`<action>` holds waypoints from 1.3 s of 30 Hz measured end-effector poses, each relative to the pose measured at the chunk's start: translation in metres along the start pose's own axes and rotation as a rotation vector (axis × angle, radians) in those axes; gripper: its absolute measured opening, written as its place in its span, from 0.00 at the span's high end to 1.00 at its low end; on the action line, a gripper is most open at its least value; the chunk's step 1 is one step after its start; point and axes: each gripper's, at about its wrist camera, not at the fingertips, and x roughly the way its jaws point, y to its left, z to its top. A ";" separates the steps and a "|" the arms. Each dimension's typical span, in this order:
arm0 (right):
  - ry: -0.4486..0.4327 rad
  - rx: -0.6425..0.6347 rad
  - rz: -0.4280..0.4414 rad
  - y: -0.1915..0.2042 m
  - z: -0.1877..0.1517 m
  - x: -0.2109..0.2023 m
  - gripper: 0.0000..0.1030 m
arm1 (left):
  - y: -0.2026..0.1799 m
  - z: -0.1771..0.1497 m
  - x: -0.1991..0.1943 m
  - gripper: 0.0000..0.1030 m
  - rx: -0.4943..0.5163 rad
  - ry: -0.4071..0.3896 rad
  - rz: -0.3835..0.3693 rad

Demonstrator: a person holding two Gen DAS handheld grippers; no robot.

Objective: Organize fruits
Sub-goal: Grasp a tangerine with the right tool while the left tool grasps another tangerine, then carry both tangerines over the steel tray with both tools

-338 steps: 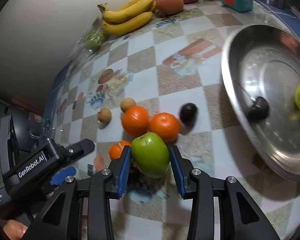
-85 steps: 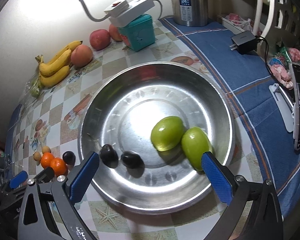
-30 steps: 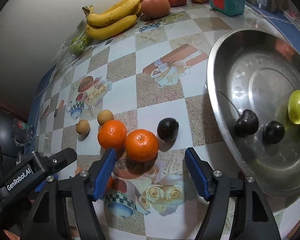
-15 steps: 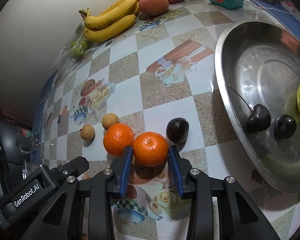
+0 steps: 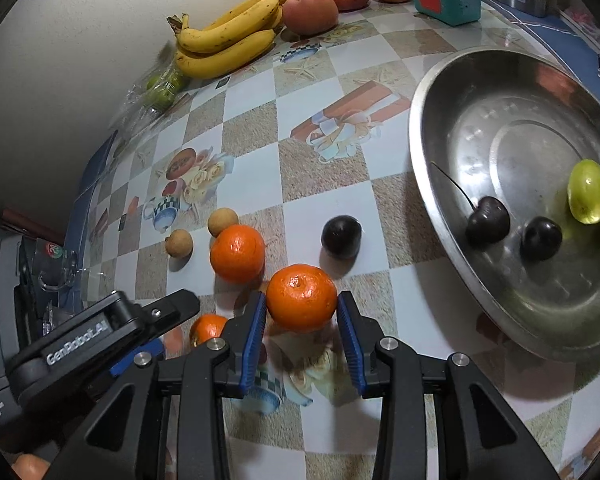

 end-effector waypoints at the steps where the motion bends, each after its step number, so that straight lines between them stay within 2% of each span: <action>1: 0.002 0.000 0.003 -0.001 -0.001 -0.001 0.63 | -0.002 -0.001 0.001 0.26 0.005 0.002 -0.002; 8: -0.003 -0.016 0.004 -0.005 -0.004 -0.012 0.63 | -0.018 -0.005 0.007 0.37 0.060 0.027 -0.003; 10: -0.005 -0.016 0.003 -0.005 -0.004 -0.013 0.63 | -0.023 -0.007 0.010 0.48 0.074 0.037 -0.007; 17: -0.009 -0.014 0.009 -0.011 -0.003 -0.020 0.63 | -0.032 -0.011 0.015 0.60 0.090 0.041 0.011; 23: -0.010 -0.011 0.013 -0.016 -0.002 -0.023 0.63 | -0.030 -0.011 0.014 0.61 0.073 0.031 -0.001; 28: -0.011 -0.014 0.022 -0.017 -0.002 -0.026 0.63 | -0.024 -0.013 -0.001 0.61 0.071 -0.004 -0.014; 35: -0.033 -0.005 0.042 -0.022 0.000 -0.036 0.63 | -0.035 -0.015 -0.024 0.61 0.116 -0.083 -0.041; 39: -0.048 0.007 0.052 -0.028 0.002 -0.043 0.63 | -0.046 -0.017 -0.029 0.61 0.150 -0.098 -0.039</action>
